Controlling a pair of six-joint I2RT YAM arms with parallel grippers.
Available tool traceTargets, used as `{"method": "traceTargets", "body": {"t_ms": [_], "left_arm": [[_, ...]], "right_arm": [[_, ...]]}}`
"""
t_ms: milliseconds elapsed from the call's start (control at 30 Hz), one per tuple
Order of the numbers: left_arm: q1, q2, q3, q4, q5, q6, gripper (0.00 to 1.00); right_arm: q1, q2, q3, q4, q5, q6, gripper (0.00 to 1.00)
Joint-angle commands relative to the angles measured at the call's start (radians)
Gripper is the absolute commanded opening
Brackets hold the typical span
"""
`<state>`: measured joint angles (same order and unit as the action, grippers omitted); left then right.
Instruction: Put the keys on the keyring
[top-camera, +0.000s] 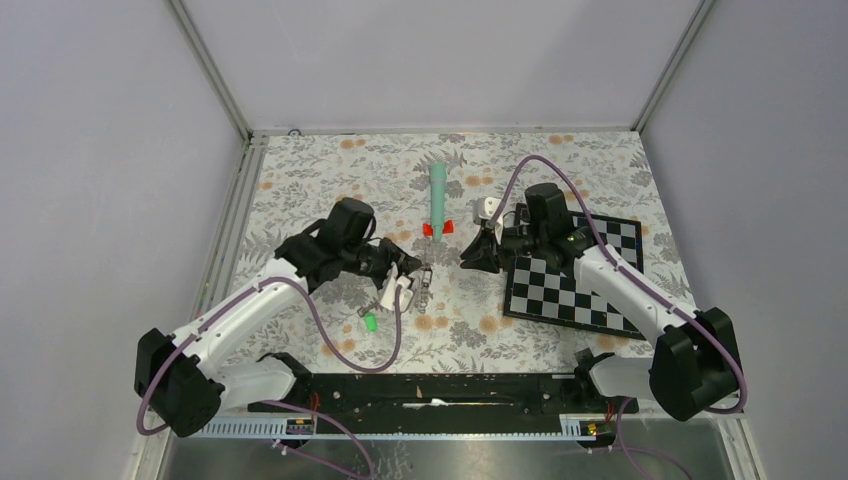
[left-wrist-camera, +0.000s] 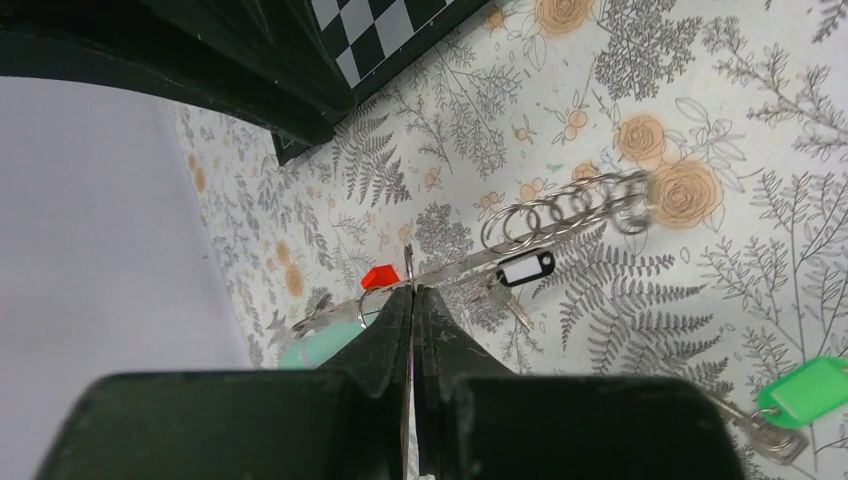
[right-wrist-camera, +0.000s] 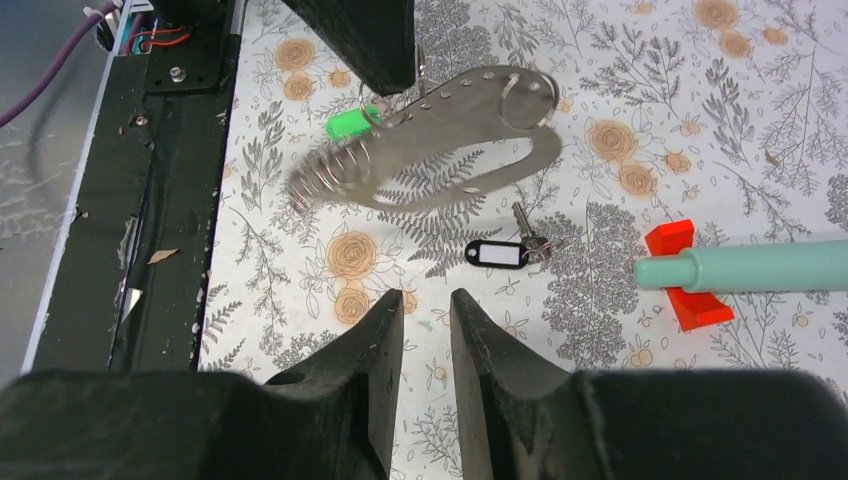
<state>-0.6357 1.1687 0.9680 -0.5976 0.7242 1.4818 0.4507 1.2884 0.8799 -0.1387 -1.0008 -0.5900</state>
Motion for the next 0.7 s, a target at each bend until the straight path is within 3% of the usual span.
{"method": "traceTargets", "body": {"t_ms": [0, 267, 467, 567, 667], "left_arm": [[0.002, -0.048, -0.015, 0.024, -0.021, 0.124, 0.0], [0.002, -0.064, -0.051, 0.095, -0.142, 0.178, 0.0], [0.003, -0.069, -0.088, 0.144, -0.14, 0.133, 0.0], [0.002, -0.058, -0.088, 0.174, -0.091, 0.034, 0.0], [0.002, -0.039, -0.068, 0.221, -0.003, -0.156, 0.0]], "right_arm": [[0.006, -0.044, -0.025, -0.014, 0.013, -0.033, 0.31], [0.006, -0.041, -0.054, 0.017, 0.021, -0.027, 0.3], [0.006, -0.033, -0.062, 0.054, -0.001, 0.003, 0.31], [0.009, -0.033, -0.053, 0.085, -0.019, 0.038, 0.3], [0.023, -0.028, -0.027, 0.091, -0.015, 0.041, 0.29]]}}
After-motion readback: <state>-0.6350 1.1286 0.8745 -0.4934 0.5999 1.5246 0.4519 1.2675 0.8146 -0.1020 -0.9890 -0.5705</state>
